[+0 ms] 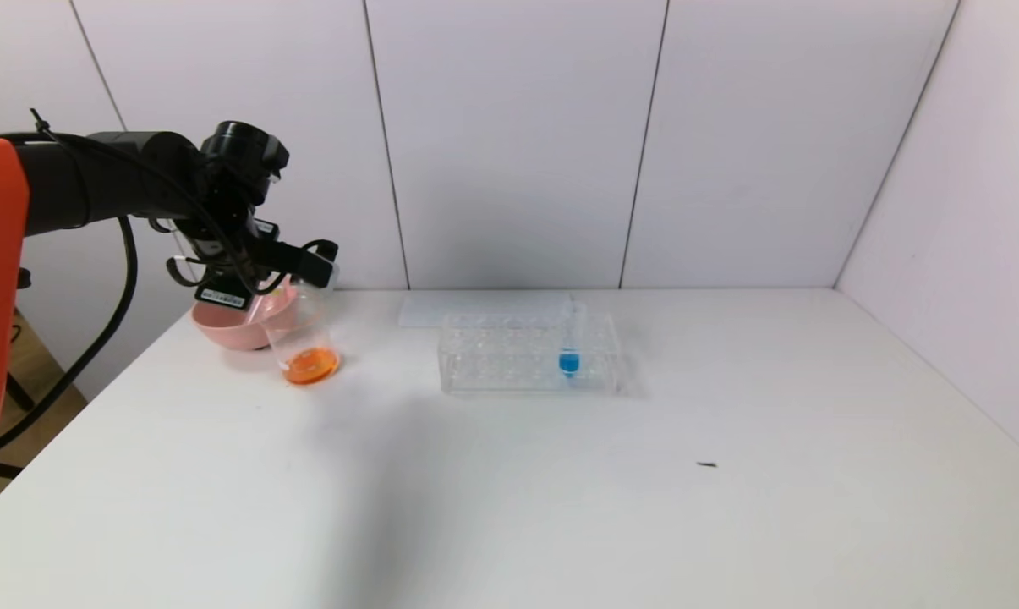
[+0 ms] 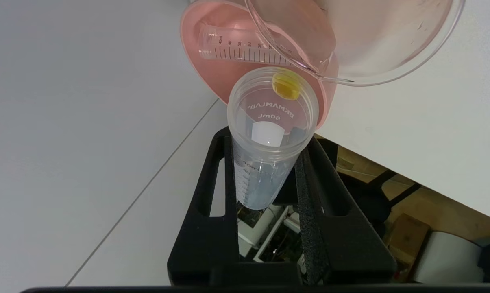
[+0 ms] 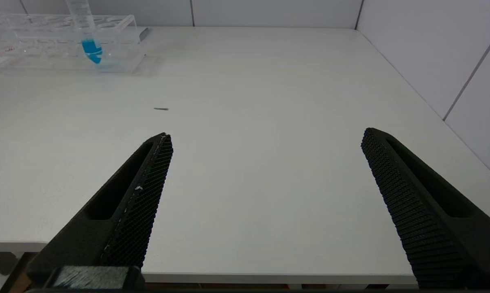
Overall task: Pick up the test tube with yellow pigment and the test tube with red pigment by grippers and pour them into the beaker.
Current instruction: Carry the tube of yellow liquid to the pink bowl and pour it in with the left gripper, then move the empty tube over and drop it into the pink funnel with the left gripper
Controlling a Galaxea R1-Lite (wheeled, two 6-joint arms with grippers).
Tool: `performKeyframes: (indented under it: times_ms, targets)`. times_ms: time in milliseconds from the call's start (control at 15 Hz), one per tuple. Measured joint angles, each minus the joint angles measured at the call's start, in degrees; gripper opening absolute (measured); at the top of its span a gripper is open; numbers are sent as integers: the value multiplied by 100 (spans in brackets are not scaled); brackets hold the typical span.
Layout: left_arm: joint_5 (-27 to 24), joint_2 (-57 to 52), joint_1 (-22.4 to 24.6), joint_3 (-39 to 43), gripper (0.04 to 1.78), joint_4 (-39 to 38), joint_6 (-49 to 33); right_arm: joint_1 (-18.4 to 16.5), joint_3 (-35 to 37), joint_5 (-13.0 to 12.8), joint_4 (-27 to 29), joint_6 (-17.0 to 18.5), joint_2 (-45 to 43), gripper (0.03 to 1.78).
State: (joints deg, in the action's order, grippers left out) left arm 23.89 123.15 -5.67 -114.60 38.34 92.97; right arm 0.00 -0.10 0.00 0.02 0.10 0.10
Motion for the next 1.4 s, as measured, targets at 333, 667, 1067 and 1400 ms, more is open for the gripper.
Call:
performKeyframes:
  times_ms: [333,667,1067,1400]
  targets:
    - [-560,-127,52,33,44,41,-686,0,0,0,0,0,0,170]
    - [-1263,-347,245,52,44,306,-1921,0,0,0,0,-2,0,170]
    - [-2096,-631,527,165,44,297,-3657,0,0,0,0,0,0,170]
    - [-2502,-851,652,289,44,204,-4706,0,0,0,0,0,0,170]
